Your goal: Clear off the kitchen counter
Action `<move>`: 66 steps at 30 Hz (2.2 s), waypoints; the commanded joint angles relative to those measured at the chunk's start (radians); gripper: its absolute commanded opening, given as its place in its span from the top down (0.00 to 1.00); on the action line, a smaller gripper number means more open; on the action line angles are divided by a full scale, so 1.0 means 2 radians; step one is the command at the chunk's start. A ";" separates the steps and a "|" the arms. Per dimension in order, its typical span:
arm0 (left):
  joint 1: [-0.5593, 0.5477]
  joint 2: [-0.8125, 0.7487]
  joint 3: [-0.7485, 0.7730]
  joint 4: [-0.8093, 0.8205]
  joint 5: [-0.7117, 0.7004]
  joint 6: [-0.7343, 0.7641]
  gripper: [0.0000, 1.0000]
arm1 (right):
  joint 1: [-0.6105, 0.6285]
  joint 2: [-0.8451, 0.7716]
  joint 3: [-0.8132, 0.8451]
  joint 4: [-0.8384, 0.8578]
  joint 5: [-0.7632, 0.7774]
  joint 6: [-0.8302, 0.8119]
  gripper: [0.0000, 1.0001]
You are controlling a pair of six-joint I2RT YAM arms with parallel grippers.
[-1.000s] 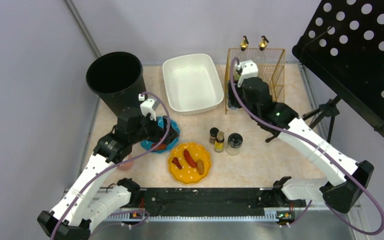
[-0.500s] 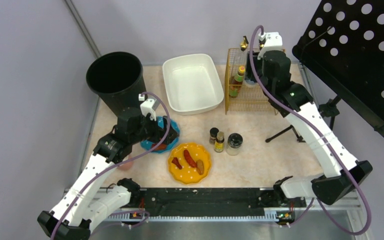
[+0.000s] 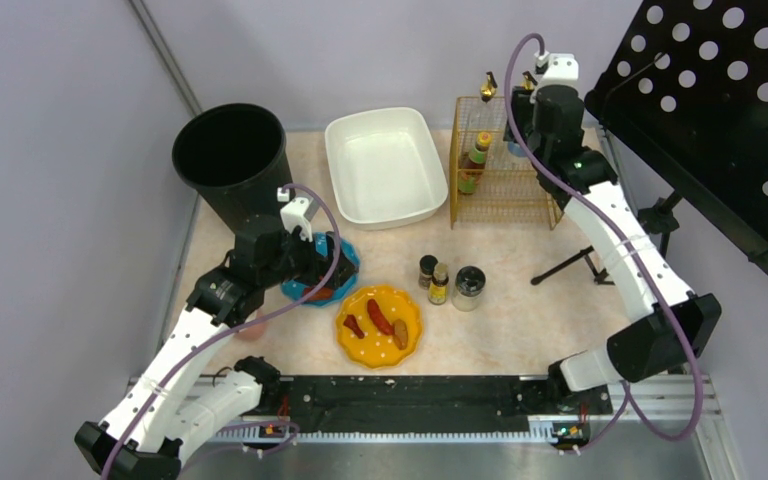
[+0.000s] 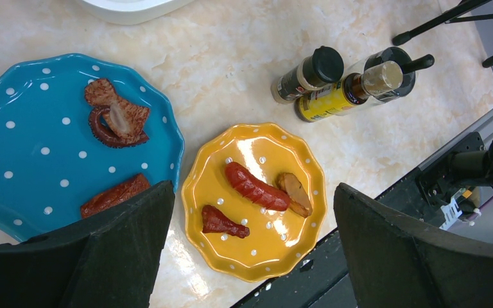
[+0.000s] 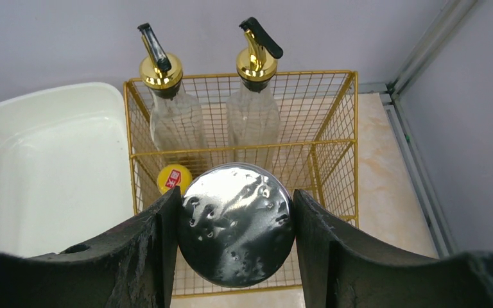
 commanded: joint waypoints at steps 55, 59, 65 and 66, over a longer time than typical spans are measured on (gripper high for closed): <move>-0.002 0.001 0.001 0.010 0.005 0.001 0.02 | -0.060 0.155 -0.063 0.153 -0.053 0.104 0.56; -0.002 0.002 0.000 0.010 0.004 0.001 0.02 | -0.060 0.145 -0.063 0.149 -0.053 0.107 0.42; -0.002 0.002 0.000 0.009 0.003 0.000 0.02 | -0.060 0.120 -0.065 0.147 -0.051 0.111 0.31; -0.002 0.002 0.000 0.009 0.003 0.001 0.02 | -0.060 0.116 -0.064 0.145 -0.051 0.111 0.29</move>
